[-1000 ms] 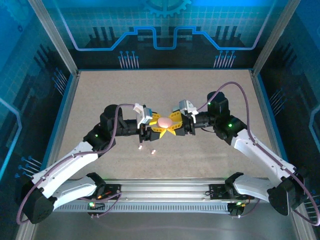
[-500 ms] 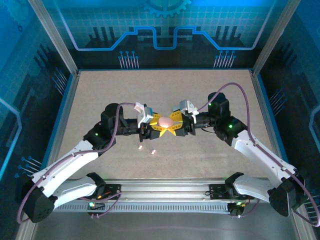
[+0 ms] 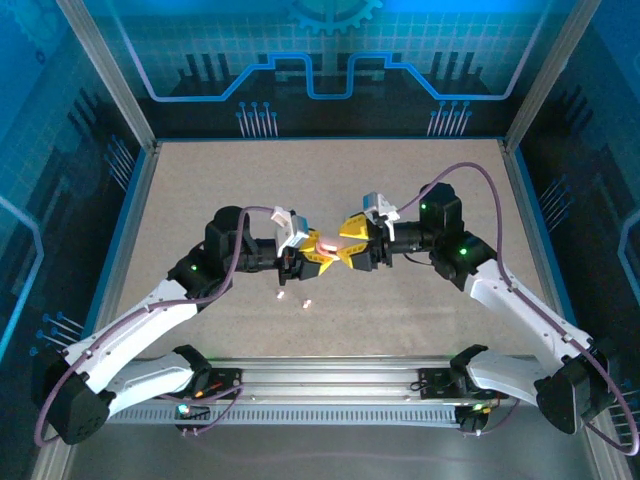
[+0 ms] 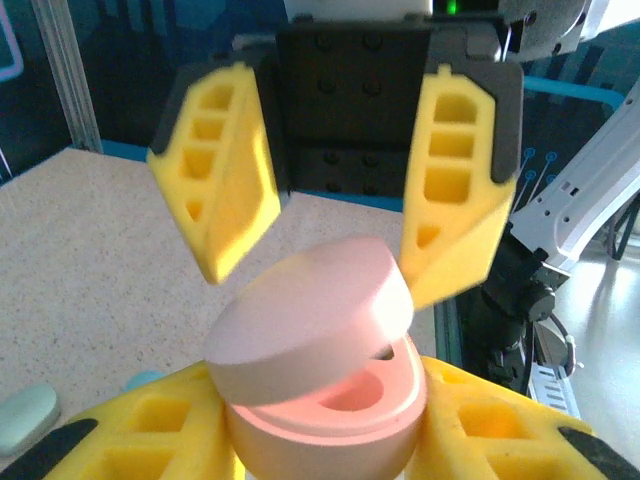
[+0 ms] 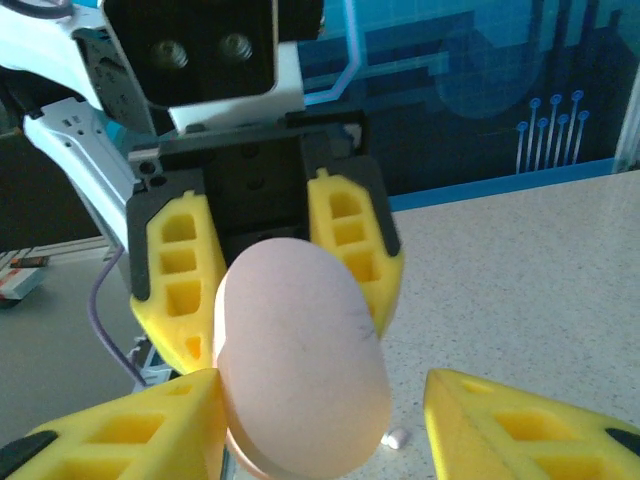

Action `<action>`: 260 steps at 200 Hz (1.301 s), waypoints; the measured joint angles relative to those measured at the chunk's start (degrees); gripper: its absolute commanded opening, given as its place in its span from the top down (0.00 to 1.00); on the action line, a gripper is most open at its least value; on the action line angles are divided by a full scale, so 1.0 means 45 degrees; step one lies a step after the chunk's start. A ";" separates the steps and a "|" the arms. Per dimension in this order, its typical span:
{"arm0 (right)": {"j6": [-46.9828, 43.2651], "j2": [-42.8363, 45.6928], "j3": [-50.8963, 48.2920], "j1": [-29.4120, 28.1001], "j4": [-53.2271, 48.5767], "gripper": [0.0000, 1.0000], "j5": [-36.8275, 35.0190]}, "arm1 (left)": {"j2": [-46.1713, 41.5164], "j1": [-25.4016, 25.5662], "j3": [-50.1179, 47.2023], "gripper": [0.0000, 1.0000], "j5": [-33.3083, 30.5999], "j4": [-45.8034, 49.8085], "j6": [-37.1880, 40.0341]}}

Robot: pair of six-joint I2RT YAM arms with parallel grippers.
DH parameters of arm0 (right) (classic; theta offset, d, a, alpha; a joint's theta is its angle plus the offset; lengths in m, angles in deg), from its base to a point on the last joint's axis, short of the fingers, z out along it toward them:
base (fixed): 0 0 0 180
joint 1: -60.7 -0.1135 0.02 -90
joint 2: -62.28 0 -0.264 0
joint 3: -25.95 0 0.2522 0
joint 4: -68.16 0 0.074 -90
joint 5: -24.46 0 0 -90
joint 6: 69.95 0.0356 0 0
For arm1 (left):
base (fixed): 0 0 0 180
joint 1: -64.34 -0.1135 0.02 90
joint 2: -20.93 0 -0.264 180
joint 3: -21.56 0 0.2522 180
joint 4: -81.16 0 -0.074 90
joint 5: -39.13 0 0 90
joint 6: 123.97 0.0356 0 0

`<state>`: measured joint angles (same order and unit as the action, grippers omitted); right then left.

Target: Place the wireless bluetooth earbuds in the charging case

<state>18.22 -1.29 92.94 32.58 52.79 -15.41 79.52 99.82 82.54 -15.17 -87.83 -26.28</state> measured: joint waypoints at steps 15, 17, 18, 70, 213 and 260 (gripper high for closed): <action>0.0097 0.0019 0.0000 0.0073 0.0107 0.46 -0.0408 | 0.0019 0.0044 0.0000 0.68 0.0141 0.0117 0.0005; 0.0126 0.0024 0.0000 0.0083 0.0121 0.46 -0.0476 | 0.0019 0.0049 0.0000 0.68 0.0146 0.0131 0.0000; 0.0131 0.0024 0.0000 0.0083 0.0126 0.46 -0.0486 | 0.0019 0.0053 0.0000 0.68 0.0146 0.0136 0.0000; 0.0034 0.0151 0.0015 0.0083 0.0209 0.52 -0.1292 | 0.0019 0.0068 -0.0044 0.67 0.0277 0.0049 -0.0078; -0.0806 0.0058 0.1010 -0.0486 -0.1360 0.49 -0.2963 | 0.0044 0.0083 -0.0763 0.68 0.0155 -0.1695 -0.0758; 0.0185 0.0413 0.1341 -0.0175 -0.1632 0.44 -0.2968 | 0.0044 0.0097 -0.1549 0.69 -0.0563 -0.3177 -0.1389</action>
<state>19.05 0.57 98.97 31.79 45.45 -28.77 79.72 100.26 75.57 -17.70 -102.12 -32.53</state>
